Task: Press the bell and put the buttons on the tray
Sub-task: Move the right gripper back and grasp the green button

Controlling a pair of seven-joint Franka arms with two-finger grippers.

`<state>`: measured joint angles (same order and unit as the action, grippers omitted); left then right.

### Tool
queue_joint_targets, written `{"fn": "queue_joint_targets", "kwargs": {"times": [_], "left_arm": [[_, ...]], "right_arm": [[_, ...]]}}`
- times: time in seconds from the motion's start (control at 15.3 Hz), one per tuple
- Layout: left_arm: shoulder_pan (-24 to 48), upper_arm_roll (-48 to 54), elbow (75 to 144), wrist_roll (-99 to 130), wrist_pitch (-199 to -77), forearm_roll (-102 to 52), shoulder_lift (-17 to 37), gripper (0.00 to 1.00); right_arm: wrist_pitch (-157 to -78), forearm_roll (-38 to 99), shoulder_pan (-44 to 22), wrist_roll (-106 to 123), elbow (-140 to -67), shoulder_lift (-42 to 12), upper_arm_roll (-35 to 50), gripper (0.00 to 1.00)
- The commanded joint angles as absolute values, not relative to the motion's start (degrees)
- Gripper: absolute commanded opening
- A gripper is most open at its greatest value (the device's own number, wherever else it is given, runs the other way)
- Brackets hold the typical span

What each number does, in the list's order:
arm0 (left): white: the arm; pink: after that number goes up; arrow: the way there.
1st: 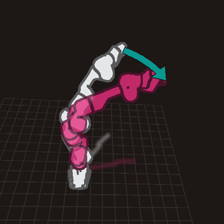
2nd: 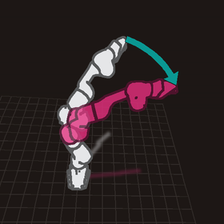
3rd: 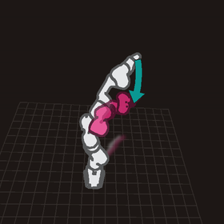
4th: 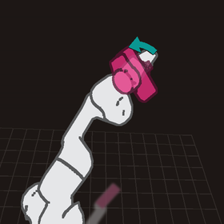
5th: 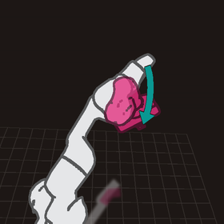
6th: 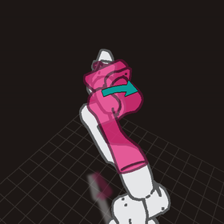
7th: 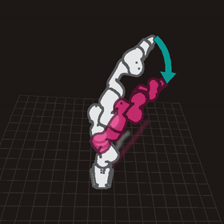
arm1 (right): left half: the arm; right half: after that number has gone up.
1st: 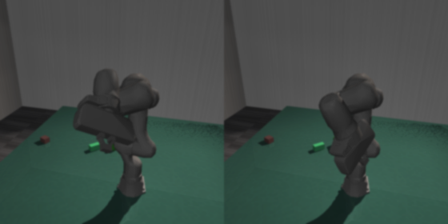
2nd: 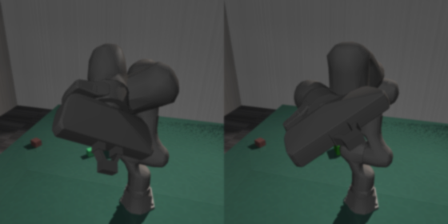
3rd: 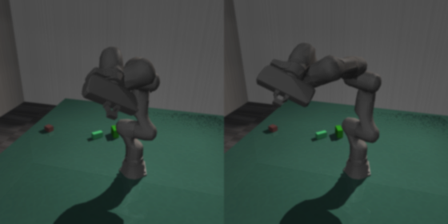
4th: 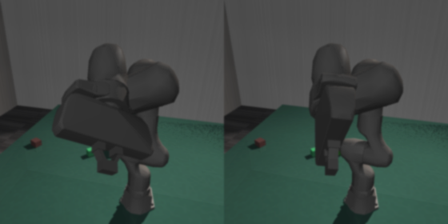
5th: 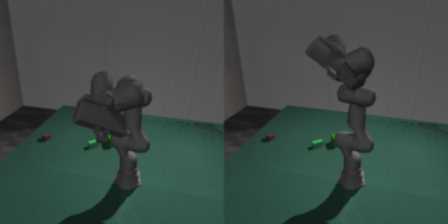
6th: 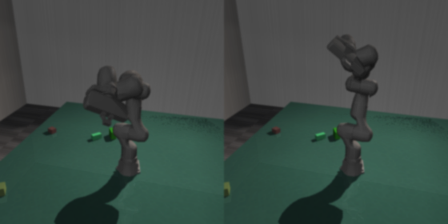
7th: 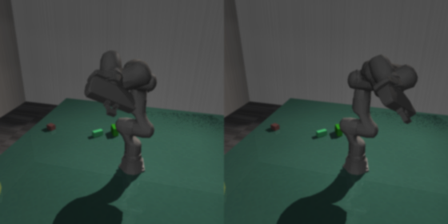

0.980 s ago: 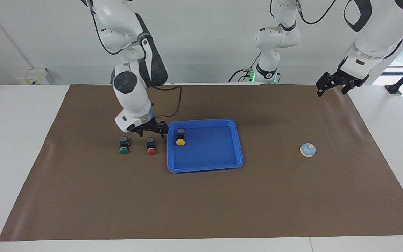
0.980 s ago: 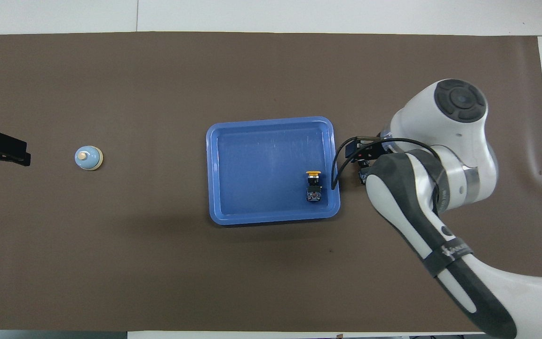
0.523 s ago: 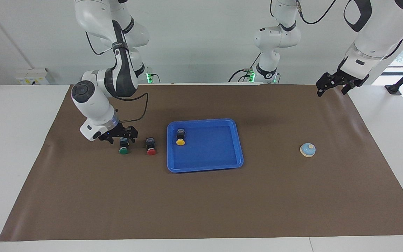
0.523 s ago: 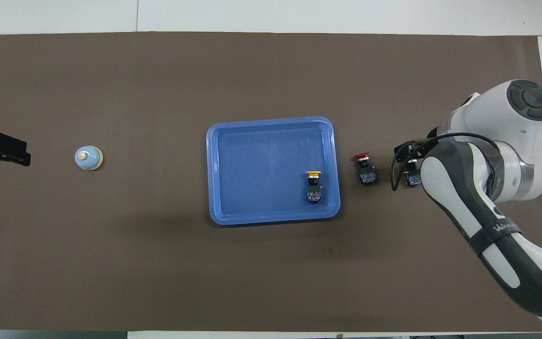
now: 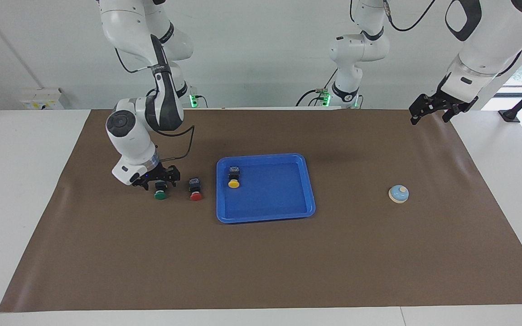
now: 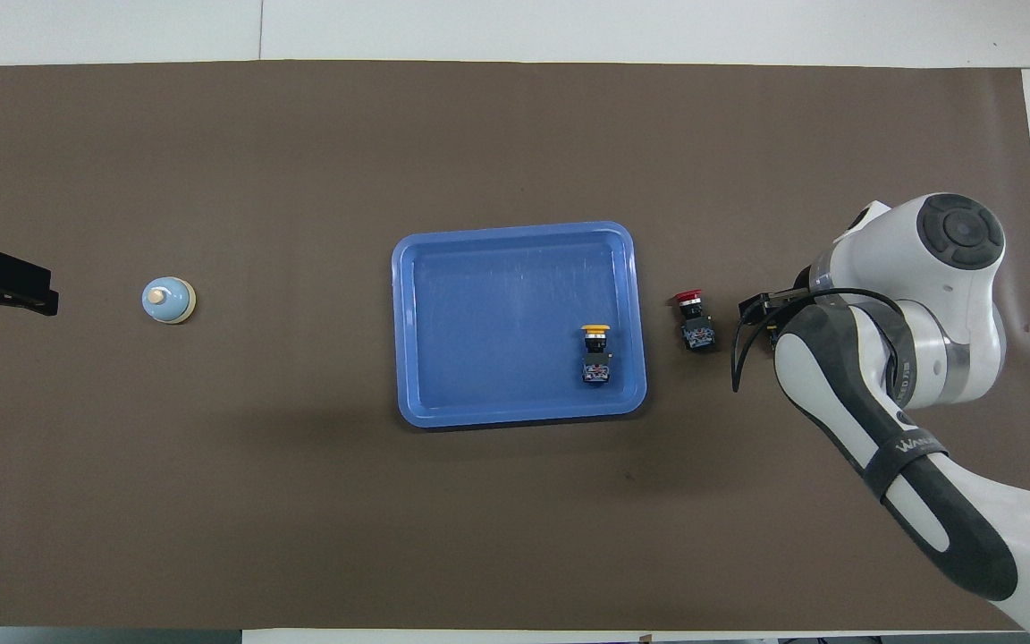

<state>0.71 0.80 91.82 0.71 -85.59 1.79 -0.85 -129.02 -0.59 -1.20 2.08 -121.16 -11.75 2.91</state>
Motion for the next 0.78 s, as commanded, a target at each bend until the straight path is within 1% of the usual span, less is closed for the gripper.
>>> {"fn": "queue_joint_targets", "kwargs": {"times": [0.0,0.13,0.33,0.39,0.46,0.52,0.72], "left_arm": [[0.4,0.8,92.6,0.6,-86.0,1.4,-1.7,1.0],[0.4,0.8,92.7,0.6,-86.0,1.3,-1.7,1.0],[0.4,0.8,92.7,0.6,-86.0,1.4,-1.7,1.0],[0.4,0.8,92.6,0.6,-86.0,1.4,-1.7,1.0],[0.4,0.8,92.7,0.6,-86.0,1.4,-1.7,1.0],[0.4,0.8,92.7,0.5,-86.0,1.4,-1.7,1.0],[0.4,0.8,92.7,0.6,-86.0,1.4,-1.7,1.0]], "right_arm": [[-130.3,-1.5,-0.4,0.7,-124.1,-11.1,3.3,1.0],[-131.4,-1.4,-0.1,-0.3,-125.2,-11.1,3.3,1.0],[-135.6,-1.5,1.2,-1.8,-128.3,-10.9,3.3,1.0],[-135.9,-1.5,1.5,-1.8,-128.5,-10.9,3.3,0.96],[-135.8,-1.5,1.7,-1.6,-128.5,-10.9,3.3,0.89],[-135.8,-1.5,1.7,-1.4,-128.5,-10.9,3.3,0.76],[-135.7,-1.5,1.6,-1.8,-127.8,-11.0,3.3,0.18]]}}
